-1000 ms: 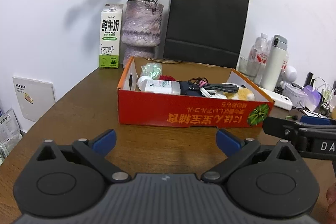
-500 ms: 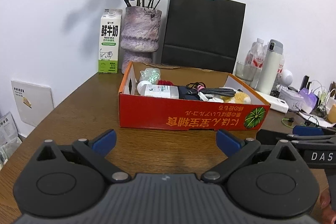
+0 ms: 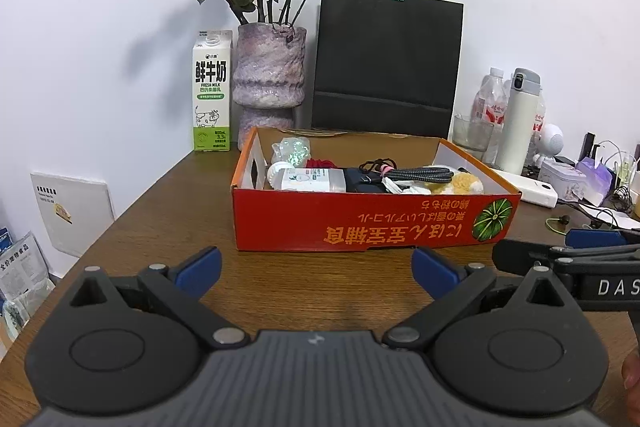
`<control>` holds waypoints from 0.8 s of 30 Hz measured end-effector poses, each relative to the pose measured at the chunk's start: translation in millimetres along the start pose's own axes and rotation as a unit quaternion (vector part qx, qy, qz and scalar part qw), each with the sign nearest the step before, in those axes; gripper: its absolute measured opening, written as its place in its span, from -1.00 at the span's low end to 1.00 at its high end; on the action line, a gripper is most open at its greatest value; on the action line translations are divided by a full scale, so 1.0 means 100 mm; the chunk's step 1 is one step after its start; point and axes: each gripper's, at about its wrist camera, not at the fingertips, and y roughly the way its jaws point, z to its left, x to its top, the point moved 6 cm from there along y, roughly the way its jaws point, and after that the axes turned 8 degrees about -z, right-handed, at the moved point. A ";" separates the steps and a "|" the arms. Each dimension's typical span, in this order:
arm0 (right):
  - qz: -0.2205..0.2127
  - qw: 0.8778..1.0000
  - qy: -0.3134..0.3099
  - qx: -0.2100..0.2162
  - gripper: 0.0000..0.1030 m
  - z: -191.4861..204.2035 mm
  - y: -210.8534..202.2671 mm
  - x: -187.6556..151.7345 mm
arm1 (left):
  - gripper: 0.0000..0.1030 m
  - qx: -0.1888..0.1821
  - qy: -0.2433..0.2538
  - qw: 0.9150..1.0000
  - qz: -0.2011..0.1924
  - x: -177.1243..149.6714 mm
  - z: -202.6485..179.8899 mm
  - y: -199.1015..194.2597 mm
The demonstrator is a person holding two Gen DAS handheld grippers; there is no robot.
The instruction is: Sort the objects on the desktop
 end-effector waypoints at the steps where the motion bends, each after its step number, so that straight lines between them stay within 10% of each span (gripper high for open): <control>1: 0.001 1.000 0.000 0.000 1.00 0.00 0.00 -0.01 | 1.00 0.001 0.000 1.000 0.002 0.00 0.01 0.01; 24: 0.005 1.000 -0.002 -0.004 1.00 0.02 0.02 -0.04 | 1.00 0.008 0.009 1.000 0.009 -0.03 0.00 0.03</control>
